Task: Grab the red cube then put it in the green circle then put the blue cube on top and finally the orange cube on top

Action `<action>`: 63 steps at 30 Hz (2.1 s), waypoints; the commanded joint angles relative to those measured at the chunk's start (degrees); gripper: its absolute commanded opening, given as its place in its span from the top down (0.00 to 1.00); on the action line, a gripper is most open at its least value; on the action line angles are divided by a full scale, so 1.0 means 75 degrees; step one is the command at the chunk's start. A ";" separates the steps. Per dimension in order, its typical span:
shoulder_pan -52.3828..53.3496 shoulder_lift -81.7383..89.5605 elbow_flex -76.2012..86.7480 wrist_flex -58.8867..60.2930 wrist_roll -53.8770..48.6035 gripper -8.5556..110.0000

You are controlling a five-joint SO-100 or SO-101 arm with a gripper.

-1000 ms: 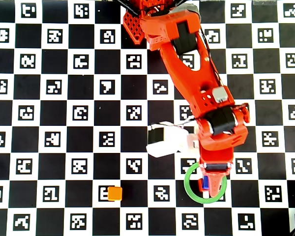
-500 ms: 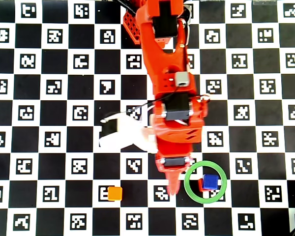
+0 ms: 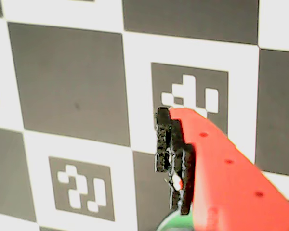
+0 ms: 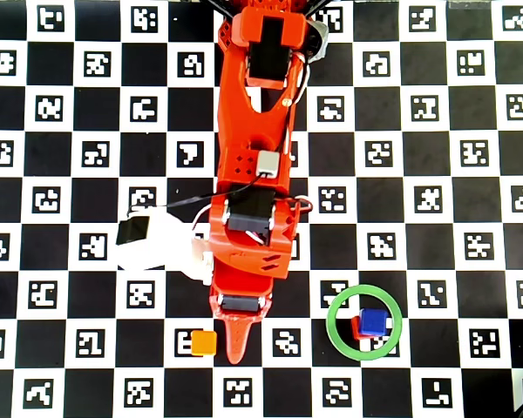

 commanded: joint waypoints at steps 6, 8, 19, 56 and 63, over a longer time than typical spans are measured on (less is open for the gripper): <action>0.0258 -0.0562 -0.0973 -0.0422 -0.0270 0.61; 0.0305 -0.0785 -0.1078 -0.0492 -0.0352 0.61; 0.0563 -0.1992 -0.1605 -0.0727 -0.0715 0.61; 0.0703 -0.3527 -0.2168 -0.1348 -0.0937 0.63; 0.0656 -0.3445 -0.1992 -0.1371 -0.1020 0.68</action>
